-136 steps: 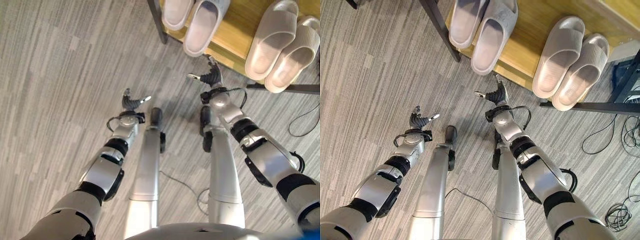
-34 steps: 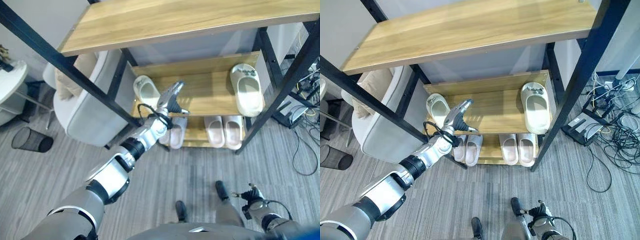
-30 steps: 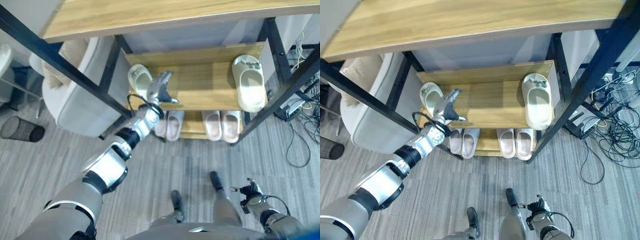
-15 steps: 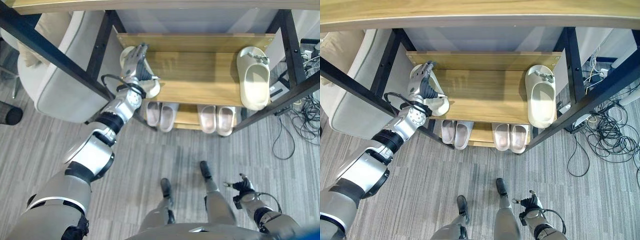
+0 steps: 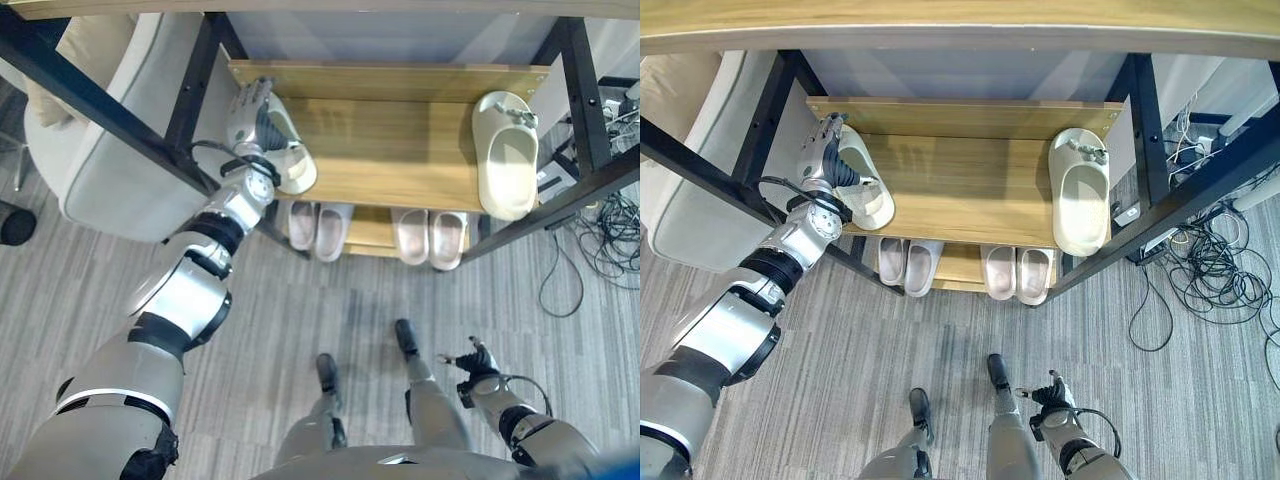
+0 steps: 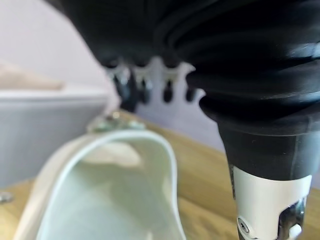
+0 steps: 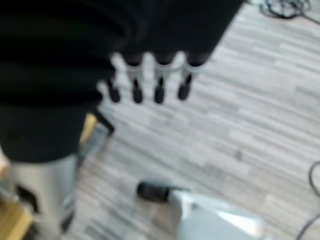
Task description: Arrange the slippers neatly on the shoe rack.
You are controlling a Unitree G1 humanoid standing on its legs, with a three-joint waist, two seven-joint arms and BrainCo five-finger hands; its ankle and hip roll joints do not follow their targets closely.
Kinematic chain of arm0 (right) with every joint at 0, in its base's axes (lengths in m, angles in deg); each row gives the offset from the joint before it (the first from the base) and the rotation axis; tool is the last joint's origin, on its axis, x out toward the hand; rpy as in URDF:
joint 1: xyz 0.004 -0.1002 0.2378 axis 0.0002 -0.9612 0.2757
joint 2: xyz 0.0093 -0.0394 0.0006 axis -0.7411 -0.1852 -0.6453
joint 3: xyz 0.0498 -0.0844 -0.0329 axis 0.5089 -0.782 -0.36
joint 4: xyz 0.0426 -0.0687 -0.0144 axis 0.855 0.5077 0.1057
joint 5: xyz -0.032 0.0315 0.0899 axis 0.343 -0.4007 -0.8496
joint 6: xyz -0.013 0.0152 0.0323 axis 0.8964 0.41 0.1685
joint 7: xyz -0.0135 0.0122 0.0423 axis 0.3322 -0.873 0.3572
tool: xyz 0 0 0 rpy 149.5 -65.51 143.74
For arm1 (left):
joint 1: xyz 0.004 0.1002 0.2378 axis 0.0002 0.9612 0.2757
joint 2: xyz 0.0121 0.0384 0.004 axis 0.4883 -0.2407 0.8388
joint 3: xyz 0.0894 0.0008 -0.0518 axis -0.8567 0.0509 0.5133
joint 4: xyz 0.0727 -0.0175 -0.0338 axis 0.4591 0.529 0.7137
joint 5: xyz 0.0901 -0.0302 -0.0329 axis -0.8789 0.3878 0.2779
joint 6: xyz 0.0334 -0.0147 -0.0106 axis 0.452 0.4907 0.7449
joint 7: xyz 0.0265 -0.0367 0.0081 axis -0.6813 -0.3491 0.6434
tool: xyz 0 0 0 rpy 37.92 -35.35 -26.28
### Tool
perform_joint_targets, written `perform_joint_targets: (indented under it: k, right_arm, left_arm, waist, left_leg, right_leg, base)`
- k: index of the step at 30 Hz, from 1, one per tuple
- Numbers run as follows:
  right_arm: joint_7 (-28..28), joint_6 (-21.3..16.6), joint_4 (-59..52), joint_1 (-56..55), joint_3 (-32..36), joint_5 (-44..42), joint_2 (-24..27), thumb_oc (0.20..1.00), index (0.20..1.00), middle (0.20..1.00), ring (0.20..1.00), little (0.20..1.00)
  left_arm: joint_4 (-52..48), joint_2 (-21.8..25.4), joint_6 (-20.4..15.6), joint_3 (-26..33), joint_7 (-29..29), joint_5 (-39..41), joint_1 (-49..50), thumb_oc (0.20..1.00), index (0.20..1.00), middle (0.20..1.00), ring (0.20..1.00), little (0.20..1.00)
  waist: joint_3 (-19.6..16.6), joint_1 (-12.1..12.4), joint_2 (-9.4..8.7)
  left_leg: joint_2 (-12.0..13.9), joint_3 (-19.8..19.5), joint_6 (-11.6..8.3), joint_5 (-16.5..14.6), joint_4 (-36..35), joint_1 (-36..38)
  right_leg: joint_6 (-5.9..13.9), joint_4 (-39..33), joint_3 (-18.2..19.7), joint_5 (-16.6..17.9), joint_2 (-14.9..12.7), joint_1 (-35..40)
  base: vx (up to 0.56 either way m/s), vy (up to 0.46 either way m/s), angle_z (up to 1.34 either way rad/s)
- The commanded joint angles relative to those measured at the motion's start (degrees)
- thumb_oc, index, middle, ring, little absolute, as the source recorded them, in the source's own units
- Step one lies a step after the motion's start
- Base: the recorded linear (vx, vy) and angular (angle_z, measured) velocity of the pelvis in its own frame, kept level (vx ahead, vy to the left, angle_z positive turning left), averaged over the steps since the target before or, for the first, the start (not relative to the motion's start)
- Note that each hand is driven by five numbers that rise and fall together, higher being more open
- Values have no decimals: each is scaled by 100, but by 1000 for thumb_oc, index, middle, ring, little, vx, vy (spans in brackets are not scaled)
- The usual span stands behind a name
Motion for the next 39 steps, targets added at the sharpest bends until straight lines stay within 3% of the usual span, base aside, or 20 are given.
perform_joint_targets:
  k: [1,15,24,31,38,39]
  right_arm:
    - [104,-93,127,125,-50,-168,63,1000,1000,1000,1000,1000]
    - [53,-127,152,156,-45,-302,99,1000,1000,1000,1000,1000]
    - [34,-144,233,360,-89,-355,178,1000,1000,1000,1000,1000]
    - [-5,-96,368,537,-167,-448,225,1000,1000,1000,1000,1000]
    - [-48,-70,461,642,-206,-534,253,1000,1000,1000,1000,1000]
    - [-42,-51,457,635,-207,-543,252,1000,1000,1000,1000,1000]
  left_arm:
    - [465,346,-44,121,187,29,-815,1000,1000,1000,1000,1000]
    - [474,543,14,144,87,50,-817,1000,1000,1000,1000,1000]
    - [853,644,373,-258,-32,-659,-1109,1000,1000,1000,1000,1000]
    - [1357,331,550,-421,-273,-815,-1275,1000,1000,1000,1000,1000]
    - [1509,4,506,-291,-293,-545,-1409,1000,1000,1000,1000,1000]
    - [1492,-42,478,-260,-310,-418,-1426,818,818,818,818,818]
  waist:
    - [39,137,-26]
    - [140,185,-103]
    - [260,205,-127]
    - [300,162,-130]
    - [297,119,-116]
    - [283,117,-98]
  left_leg:
    - [124,-494,-360,122,27,-393]
    - [120,-489,-341,107,27,-439]
    - [139,-479,-344,116,27,-502]
    - [151,-426,-346,131,27,-537]
    - [166,-356,-360,143,27,-628]
    - [163,-346,-356,142,27,-643]
  right_leg:
    - [418,431,-146,-468,-214,-214]
    - [416,351,-224,-433,-202,-236]
    - [416,395,-251,-435,-191,-331]
    - [394,457,-233,-444,-163,-430]
    - [382,456,-201,-418,-141,-555]
    - [379,461,-200,-419,-141,-576]
  base:
    - [0,0,0]
    - [6,-2,0]
    - [0,0,0]
    - [0,0,0]
    - [0,-5,0]
    - [0,0,0]
